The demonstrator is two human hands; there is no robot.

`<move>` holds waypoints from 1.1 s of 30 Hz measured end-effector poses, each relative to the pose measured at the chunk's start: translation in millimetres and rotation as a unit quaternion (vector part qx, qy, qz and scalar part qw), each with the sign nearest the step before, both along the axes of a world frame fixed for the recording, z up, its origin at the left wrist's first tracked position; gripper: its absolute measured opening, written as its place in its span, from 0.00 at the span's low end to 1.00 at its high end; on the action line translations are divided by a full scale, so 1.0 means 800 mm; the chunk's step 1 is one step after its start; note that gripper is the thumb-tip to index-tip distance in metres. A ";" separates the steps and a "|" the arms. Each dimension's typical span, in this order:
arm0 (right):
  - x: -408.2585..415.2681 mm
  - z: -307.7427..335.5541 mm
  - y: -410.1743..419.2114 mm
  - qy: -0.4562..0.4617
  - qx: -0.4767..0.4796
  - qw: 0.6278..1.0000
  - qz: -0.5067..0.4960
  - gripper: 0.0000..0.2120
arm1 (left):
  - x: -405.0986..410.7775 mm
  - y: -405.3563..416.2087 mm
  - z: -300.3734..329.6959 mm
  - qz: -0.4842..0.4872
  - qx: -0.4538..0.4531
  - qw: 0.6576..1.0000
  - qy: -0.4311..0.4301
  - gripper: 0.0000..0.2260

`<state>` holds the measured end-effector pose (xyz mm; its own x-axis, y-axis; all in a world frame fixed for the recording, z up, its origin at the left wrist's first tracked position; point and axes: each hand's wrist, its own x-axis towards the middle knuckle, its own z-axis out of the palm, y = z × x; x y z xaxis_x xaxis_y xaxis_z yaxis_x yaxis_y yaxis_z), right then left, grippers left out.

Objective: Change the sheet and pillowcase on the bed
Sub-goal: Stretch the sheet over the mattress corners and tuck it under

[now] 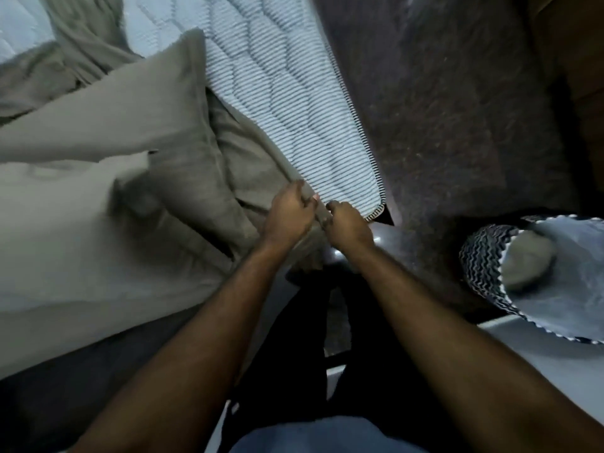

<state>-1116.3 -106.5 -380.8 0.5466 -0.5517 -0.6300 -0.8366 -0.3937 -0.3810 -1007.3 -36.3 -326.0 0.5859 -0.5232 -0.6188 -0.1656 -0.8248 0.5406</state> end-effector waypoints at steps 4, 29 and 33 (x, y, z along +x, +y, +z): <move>-0.009 -0.107 0.020 0.014 -0.122 0.992 0.008 0.12 | -0.010 -0.025 -0.109 0.171 0.035 0.981 0.084 0.22; -0.153 -0.145 -0.061 -0.133 -0.042 0.935 -0.327 0.13 | -0.122 -0.194 -0.170 0.007 -0.085 0.968 0.235 0.22; -0.157 -0.135 -0.055 -0.171 -0.005 0.926 -0.335 0.12 | -0.134 -0.188 -0.184 0.023 -0.051 0.979 0.196 0.16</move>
<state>-1242.3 -150.2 -489.0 0.2459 -0.8441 -0.4765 -0.7248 0.1663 -0.6686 -1114.7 -186.5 -473.5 0.3392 -0.5727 -0.7463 0.1072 -0.7646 0.6355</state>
